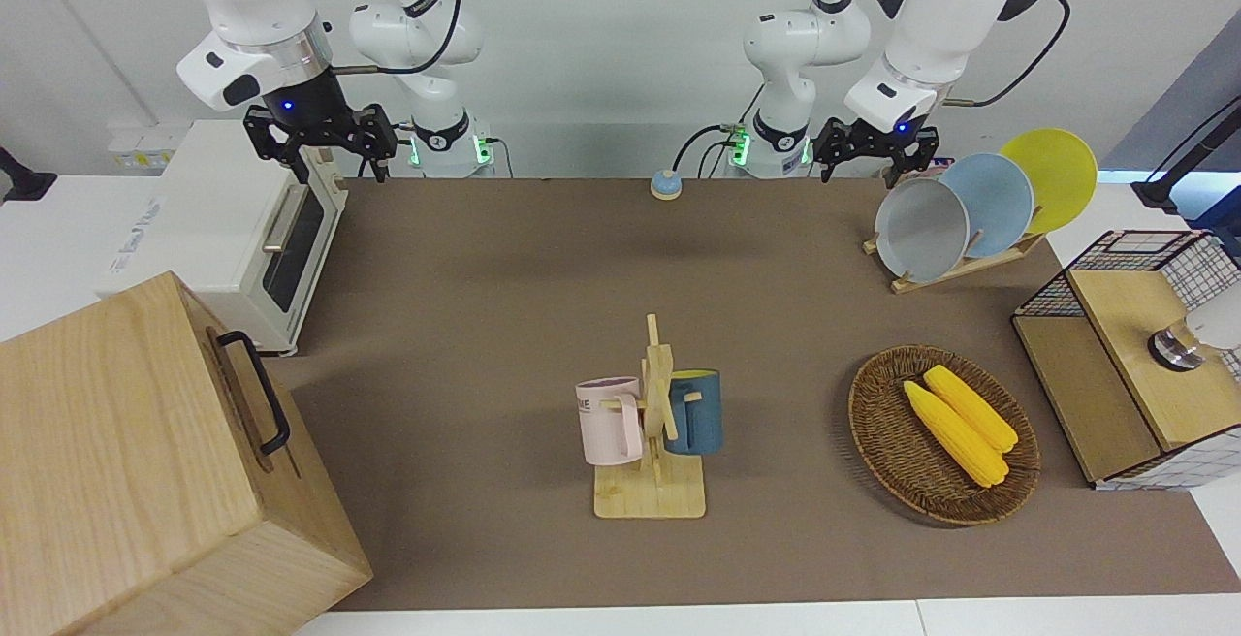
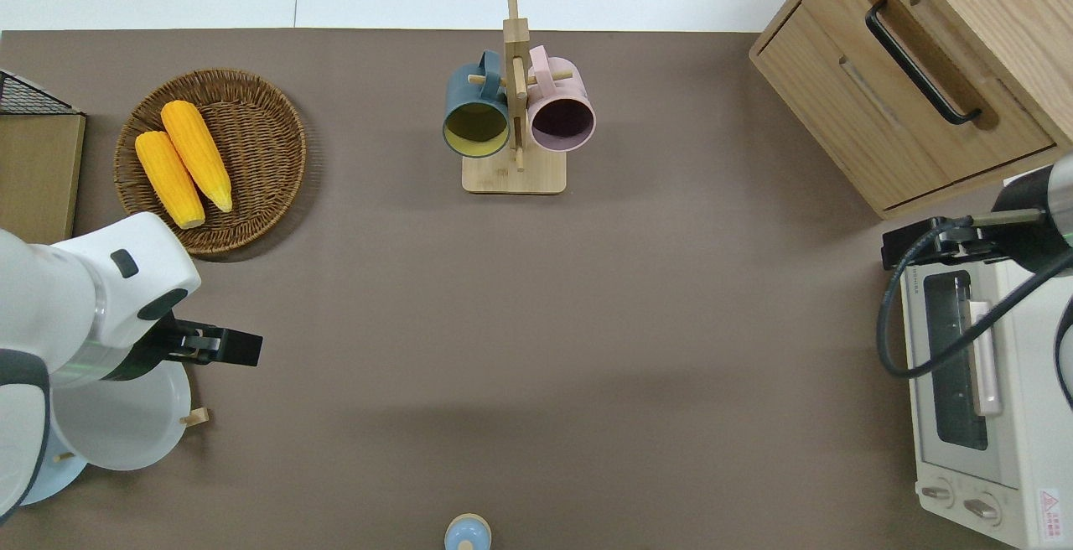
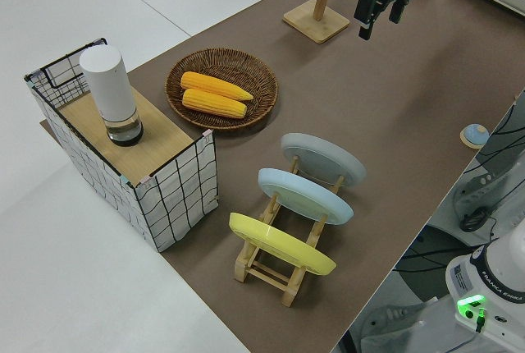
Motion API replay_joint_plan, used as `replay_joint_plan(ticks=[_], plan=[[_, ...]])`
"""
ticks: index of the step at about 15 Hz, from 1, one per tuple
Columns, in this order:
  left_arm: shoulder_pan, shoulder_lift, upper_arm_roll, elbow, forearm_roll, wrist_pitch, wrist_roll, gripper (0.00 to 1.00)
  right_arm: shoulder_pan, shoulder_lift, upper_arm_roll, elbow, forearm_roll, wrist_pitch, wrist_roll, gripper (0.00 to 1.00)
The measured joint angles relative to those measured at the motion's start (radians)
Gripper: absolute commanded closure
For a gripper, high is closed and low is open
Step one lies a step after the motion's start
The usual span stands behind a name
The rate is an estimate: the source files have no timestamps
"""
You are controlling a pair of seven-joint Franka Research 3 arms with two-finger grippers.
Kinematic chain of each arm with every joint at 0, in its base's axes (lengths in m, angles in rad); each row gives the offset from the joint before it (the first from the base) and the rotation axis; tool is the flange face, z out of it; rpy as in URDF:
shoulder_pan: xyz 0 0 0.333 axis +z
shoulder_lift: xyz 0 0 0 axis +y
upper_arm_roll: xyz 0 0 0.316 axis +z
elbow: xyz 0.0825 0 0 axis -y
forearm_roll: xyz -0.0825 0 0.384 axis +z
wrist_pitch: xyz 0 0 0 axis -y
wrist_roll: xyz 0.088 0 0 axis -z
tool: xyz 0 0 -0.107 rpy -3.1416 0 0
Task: Pick gray plate from low plate rack and place it on table with left arm
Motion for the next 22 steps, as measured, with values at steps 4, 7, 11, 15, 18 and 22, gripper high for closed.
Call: replay_joint_plan(ticks=[4, 7, 11, 15, 18, 22], plan=[[0.000, 0.000, 0.000, 0.001, 0.000, 0.000, 0.000, 0.00, 0.000, 0.000, 0.000, 0.000, 0.000, 0.000, 0.000, 0.017], [0.000, -0.001, 0.002, 0.001, 0.000, -0.005, 0.000, 0.00, 0.000, 0.000, 0.000, 0.000, 0.000, 0.000, 0.000, 0.017], [0.003, -0.012, 0.036, 0.001, 0.007, -0.036, 0.005, 0.00, 0.000, 0.000, 0.000, 0.000, 0.000, 0.000, 0.000, 0.017], [0.015, -0.030, 0.105, 0.001, 0.069, -0.064, 0.072, 0.00, 0.000, 0.000, 0.000, 0.000, 0.000, 0.000, 0.000, 0.017], [0.018, -0.034, 0.161, 0.001, 0.102, -0.067, 0.146, 0.00, 0.000, 0.000, 0.000, 0.000, 0.000, 0.000, 0.000, 0.017], [0.020, -0.034, 0.232, 0.001, 0.138, -0.067, 0.232, 0.00, 0.000, 0.000, 0.000, 0.000, 0.000, 0.000, 0.000, 0.017]])
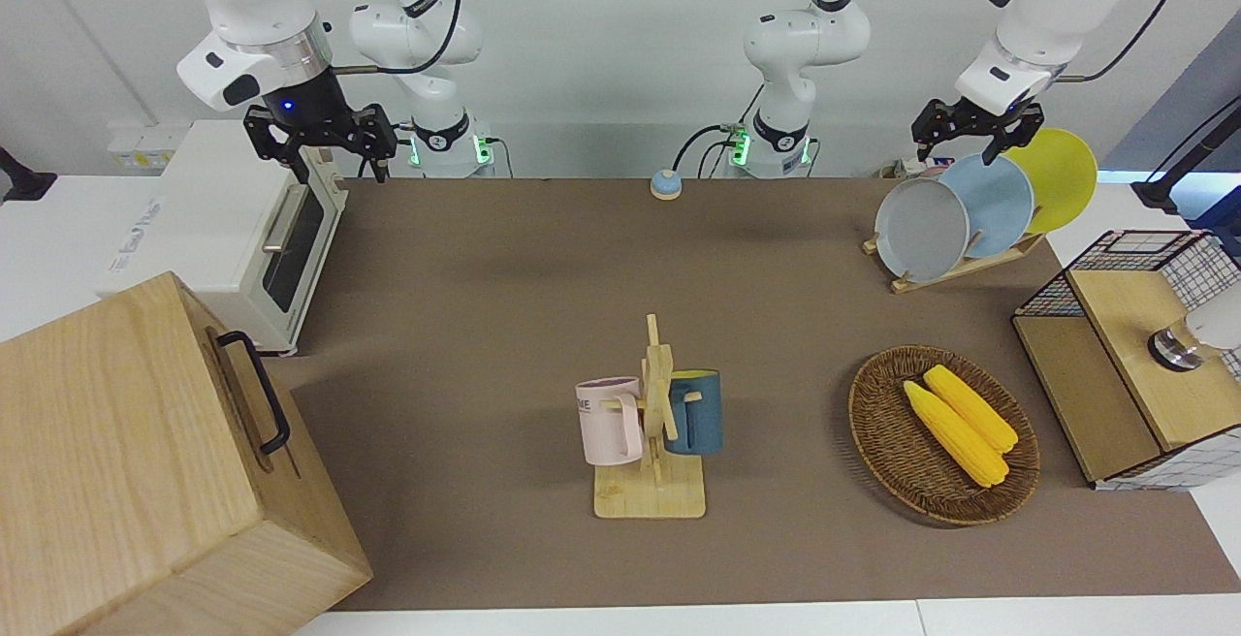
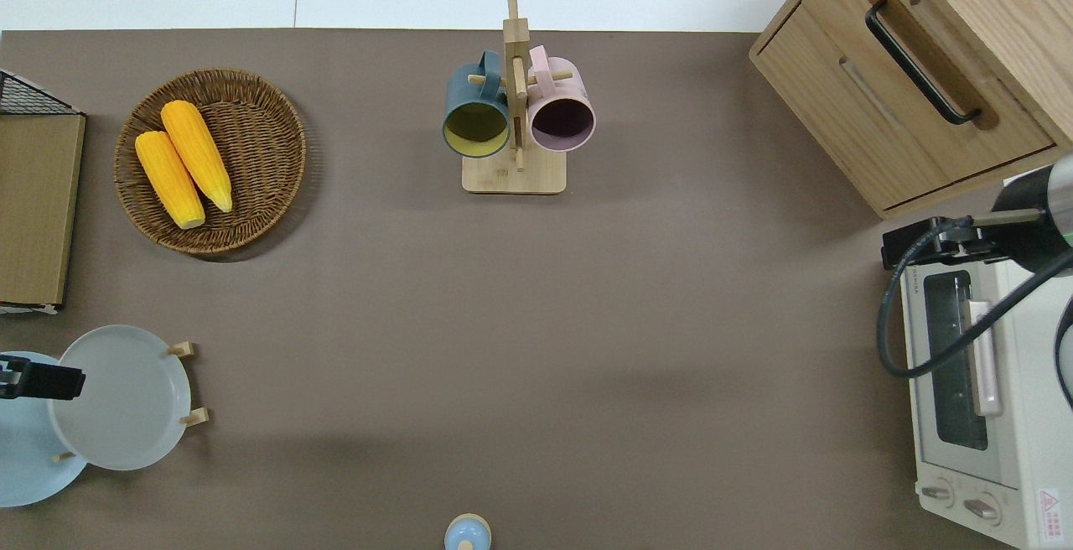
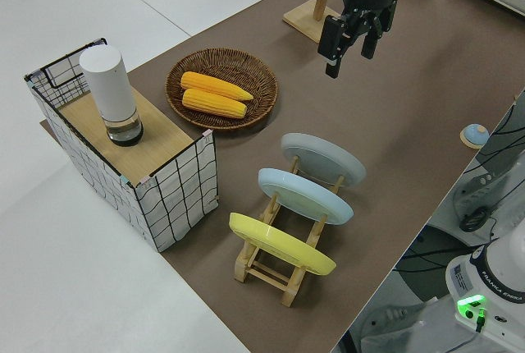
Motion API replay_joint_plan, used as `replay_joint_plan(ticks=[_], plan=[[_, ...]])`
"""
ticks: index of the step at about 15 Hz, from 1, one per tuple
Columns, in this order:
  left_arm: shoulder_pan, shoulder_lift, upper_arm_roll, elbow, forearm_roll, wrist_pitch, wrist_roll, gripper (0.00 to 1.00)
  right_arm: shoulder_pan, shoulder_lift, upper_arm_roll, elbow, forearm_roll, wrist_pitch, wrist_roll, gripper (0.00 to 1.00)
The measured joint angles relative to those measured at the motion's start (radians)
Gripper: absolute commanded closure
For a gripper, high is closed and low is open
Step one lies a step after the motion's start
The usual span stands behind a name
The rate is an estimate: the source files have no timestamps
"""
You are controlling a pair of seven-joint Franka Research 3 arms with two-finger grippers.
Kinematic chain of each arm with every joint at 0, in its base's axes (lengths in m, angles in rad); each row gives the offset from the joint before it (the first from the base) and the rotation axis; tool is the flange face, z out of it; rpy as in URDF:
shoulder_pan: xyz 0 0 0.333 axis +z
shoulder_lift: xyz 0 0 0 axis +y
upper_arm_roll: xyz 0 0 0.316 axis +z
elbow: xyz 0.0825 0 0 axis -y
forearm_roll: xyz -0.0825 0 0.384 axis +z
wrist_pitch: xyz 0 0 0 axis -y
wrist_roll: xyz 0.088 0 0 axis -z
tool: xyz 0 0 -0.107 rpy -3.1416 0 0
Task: Pick gray plate from low plate rack and place it on table with left arm
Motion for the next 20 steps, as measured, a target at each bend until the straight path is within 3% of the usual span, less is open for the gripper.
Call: replay_joint_plan(ticks=[3, 10, 20], plan=[[0.006, 0.000, 0.028, -0.004, 0.010, 0.000, 0.019, 0.00, 0.000, 0.000, 0.000, 0.000, 0.000, 0.000, 0.000, 0.017], [0.005, 0.001, 0.029, -0.056, 0.032, 0.034, 0.020, 0.00, 0.000, 0.000, 0.000, 0.000, 0.000, 0.000, 0.000, 0.017], [0.023, -0.020, 0.046, -0.248, 0.083, 0.251, 0.020, 0.00, 0.000, 0.000, 0.000, 0.000, 0.000, 0.000, 0.000, 0.017]])
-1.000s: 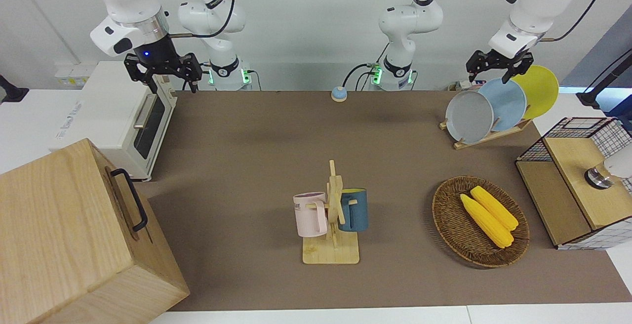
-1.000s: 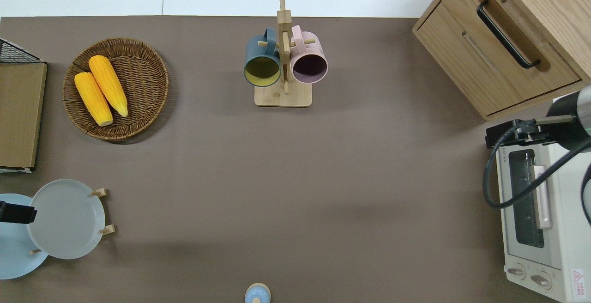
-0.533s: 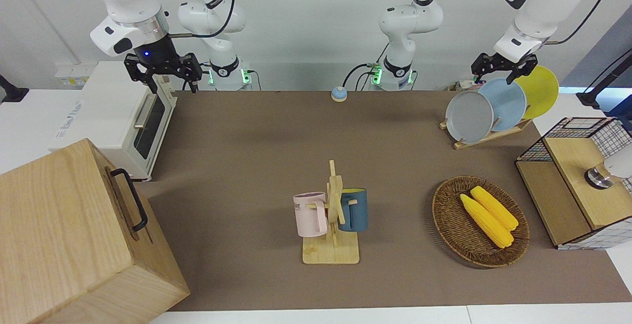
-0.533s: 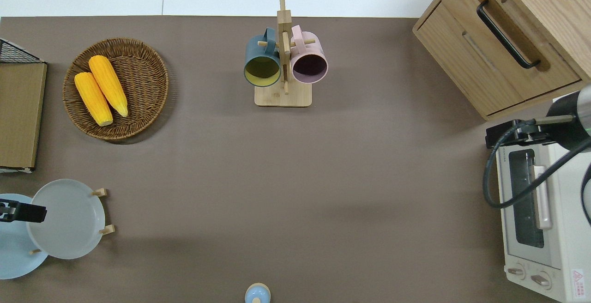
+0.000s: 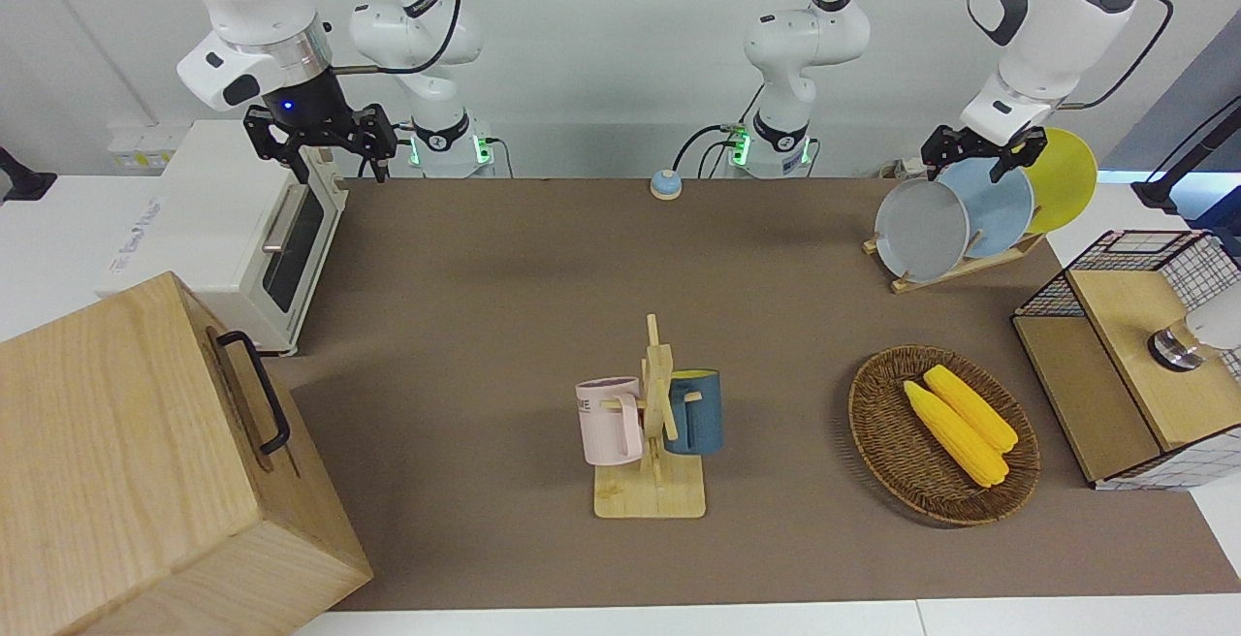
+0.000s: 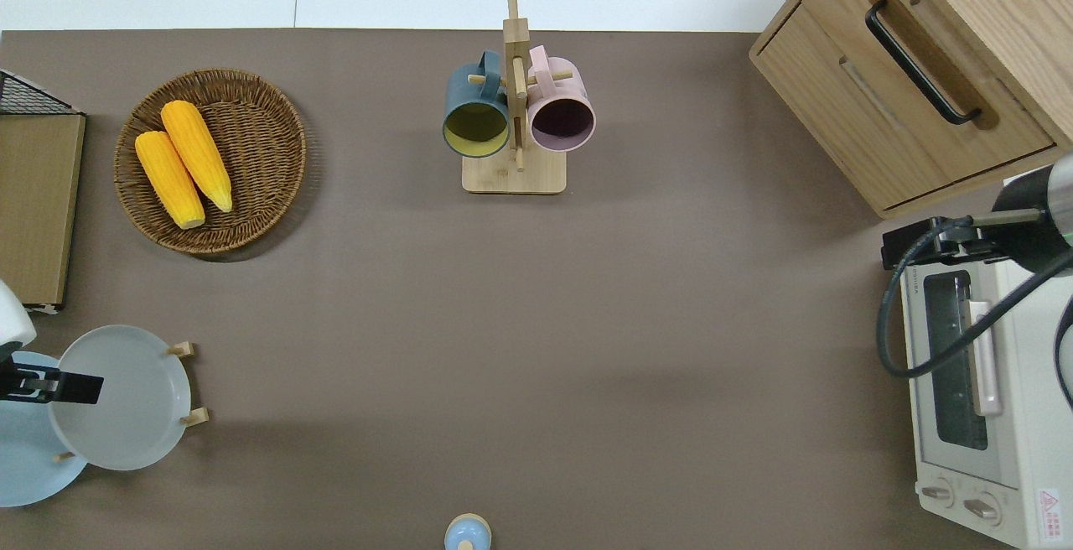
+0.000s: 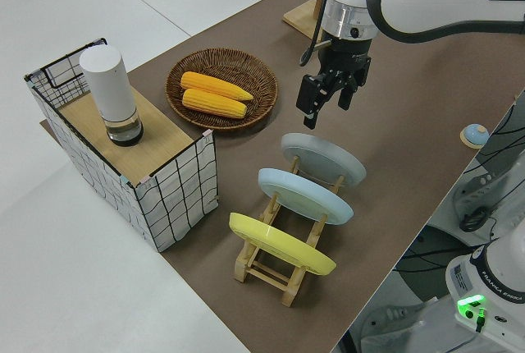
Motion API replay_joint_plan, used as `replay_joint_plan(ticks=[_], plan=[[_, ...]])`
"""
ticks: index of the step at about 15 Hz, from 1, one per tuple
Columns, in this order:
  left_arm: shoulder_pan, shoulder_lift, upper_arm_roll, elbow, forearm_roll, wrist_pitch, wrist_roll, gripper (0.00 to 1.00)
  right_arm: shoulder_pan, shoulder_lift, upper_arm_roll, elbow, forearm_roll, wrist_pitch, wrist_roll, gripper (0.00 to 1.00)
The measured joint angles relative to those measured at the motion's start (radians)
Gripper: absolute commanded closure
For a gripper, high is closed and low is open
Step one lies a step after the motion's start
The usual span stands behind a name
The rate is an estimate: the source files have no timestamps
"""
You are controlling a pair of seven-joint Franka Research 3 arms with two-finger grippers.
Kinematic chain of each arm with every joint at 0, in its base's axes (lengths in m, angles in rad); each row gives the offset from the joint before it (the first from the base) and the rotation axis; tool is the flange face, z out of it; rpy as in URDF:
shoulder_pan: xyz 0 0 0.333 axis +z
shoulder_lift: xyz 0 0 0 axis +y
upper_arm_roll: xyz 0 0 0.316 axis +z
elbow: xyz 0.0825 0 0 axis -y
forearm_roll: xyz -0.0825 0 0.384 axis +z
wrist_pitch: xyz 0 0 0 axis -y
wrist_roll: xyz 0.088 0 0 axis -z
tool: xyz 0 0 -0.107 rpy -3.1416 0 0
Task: Pick gray plate from low plate rack and place it on table with left arm
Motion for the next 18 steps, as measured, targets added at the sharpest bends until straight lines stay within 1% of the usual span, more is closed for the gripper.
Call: replay_joint_plan(ticks=[4, 7, 10, 11, 12, 13, 14, 16, 17, 18], plan=[[0.016, -0.010, 0.003, -0.088, 0.031, 0.101, 0.000, 0.00, 0.000, 0.000, 0.000, 0.000, 0.000, 0.000, 0.000, 0.017], [0.042, -0.013, 0.003, -0.152, 0.035, 0.184, 0.000, 0.00, 0.000, 0.000, 0.000, 0.000, 0.000, 0.000, 0.000, 0.017], [0.061, -0.015, 0.003, -0.195, 0.035, 0.234, 0.000, 0.02, 0.000, 0.000, 0.000, 0.000, 0.000, 0.000, 0.000, 0.017], [0.064, -0.016, 0.003, -0.202, 0.035, 0.242, 0.000, 0.08, 0.000, 0.000, 0.000, 0.000, 0.000, 0.000, 0.000, 0.017], [0.065, -0.017, 0.003, -0.207, 0.035, 0.245, 0.000, 0.17, 0.000, 0.000, 0.000, 0.000, 0.000, 0.000, 0.000, 0.017], [0.065, -0.019, 0.003, -0.208, 0.035, 0.245, 0.000, 0.32, 0.000, 0.000, 0.000, 0.000, 0.000, 0.000, 0.000, 0.017], [0.065, -0.021, 0.003, -0.209, 0.035, 0.245, 0.000, 0.53, 0.000, 0.000, 0.000, 0.000, 0.000, 0.000, 0.000, 0.017], [0.065, -0.023, 0.003, -0.209, 0.036, 0.245, 0.000, 0.82, 0.000, 0.000, 0.000, 0.000, 0.000, 0.000, 0.000, 0.017], [0.065, -0.023, 0.003, -0.209, 0.036, 0.245, 0.000, 0.90, 0.000, 0.000, 0.000, 0.000, 0.000, 0.000, 0.000, 0.017], [0.065, -0.023, 0.003, -0.209, 0.036, 0.245, 0.000, 0.95, 0.000, 0.000, 0.000, 0.000, 0.000, 0.000, 0.000, 0.017]])
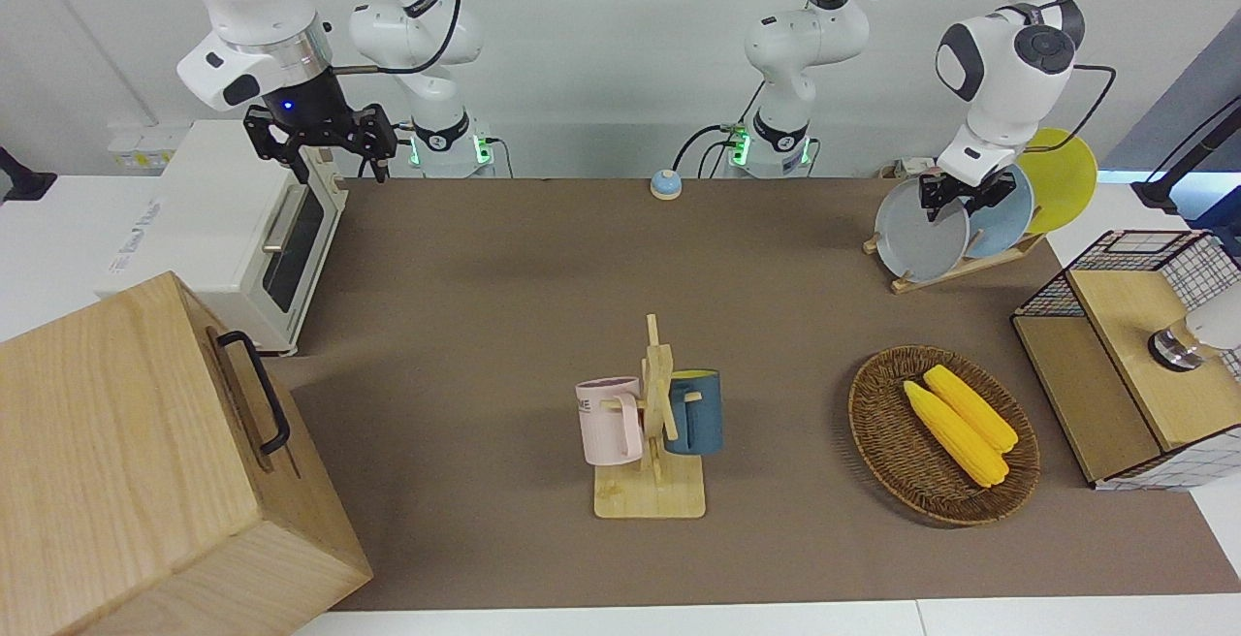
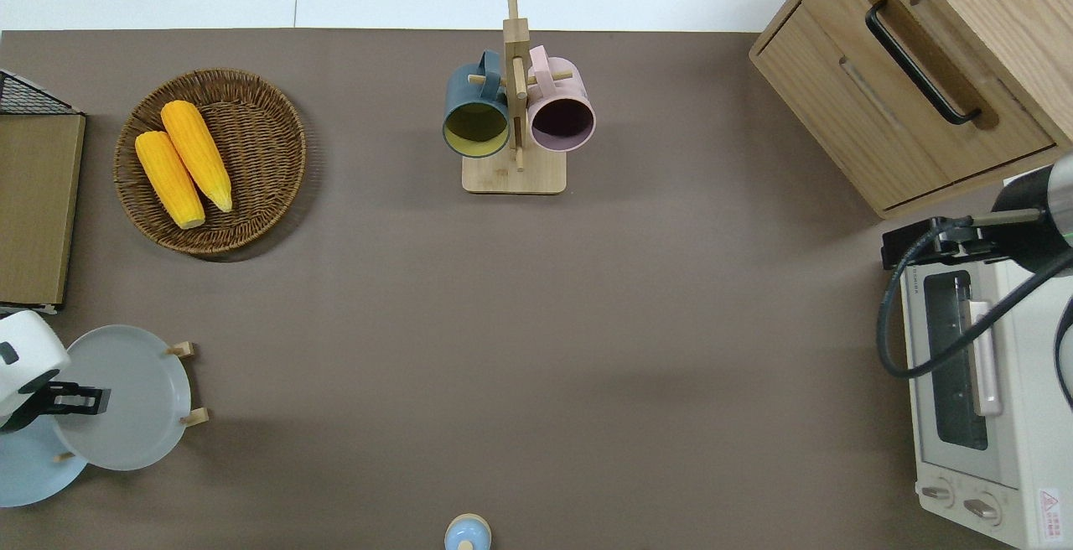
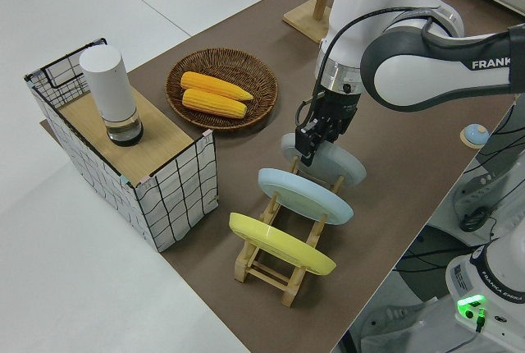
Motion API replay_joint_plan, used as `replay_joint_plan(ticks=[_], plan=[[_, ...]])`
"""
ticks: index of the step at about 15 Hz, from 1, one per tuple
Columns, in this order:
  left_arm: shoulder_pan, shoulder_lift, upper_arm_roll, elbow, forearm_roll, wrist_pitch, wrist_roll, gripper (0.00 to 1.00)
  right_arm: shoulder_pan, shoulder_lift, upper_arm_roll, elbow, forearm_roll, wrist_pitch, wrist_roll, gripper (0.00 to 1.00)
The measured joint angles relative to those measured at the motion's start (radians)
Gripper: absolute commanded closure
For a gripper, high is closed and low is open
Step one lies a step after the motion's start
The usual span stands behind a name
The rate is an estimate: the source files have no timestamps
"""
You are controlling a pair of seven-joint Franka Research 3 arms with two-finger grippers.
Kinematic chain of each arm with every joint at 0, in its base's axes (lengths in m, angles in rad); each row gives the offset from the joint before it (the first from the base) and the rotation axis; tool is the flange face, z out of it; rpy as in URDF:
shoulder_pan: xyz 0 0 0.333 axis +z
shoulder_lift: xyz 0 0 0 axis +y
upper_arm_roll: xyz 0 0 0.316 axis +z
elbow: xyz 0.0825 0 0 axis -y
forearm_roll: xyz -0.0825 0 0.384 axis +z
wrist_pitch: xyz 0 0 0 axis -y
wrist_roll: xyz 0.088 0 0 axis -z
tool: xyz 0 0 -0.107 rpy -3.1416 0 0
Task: Pick gray plate from low plate rack and place it on table with left arm
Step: 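Lift the gray plate out of the rack with the left gripper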
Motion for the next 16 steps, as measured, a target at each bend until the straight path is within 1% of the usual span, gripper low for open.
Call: replay_joint_plan(ticks=[2, 8, 10, 13, 15, 16], plan=[[0.000, 0.000, 0.000, 0.000, 0.000, 0.000, 0.000, 1.00, 0.000, 0.000, 0.000, 0.000, 0.000, 0.000, 0.000, 0.017], [-0.003, -0.012, -0.012, -0.005, -0.005, -0.005, -0.005, 1.00, 0.000, 0.000, 0.000, 0.000, 0.000, 0.000, 0.000, 0.017], [-0.003, -0.021, -0.017, -0.002, -0.004, -0.026, -0.007, 1.00, 0.000, 0.000, 0.000, 0.000, 0.000, 0.000, 0.000, 0.017], [-0.003, -0.042, -0.042, 0.049, -0.003, -0.133, -0.024, 1.00, 0.000, 0.000, 0.000, 0.000, 0.000, 0.000, 0.000, 0.017], [-0.003, -0.053, -0.081, 0.108, -0.001, -0.222, -0.060, 1.00, 0.000, 0.000, 0.000, 0.000, 0.000, 0.000, 0.000, 0.017], [-0.003, -0.057, -0.108, 0.144, -0.001, -0.269, -0.087, 1.00, 0.000, 0.000, 0.000, 0.000, 0.000, 0.000, 0.000, 0.017]])
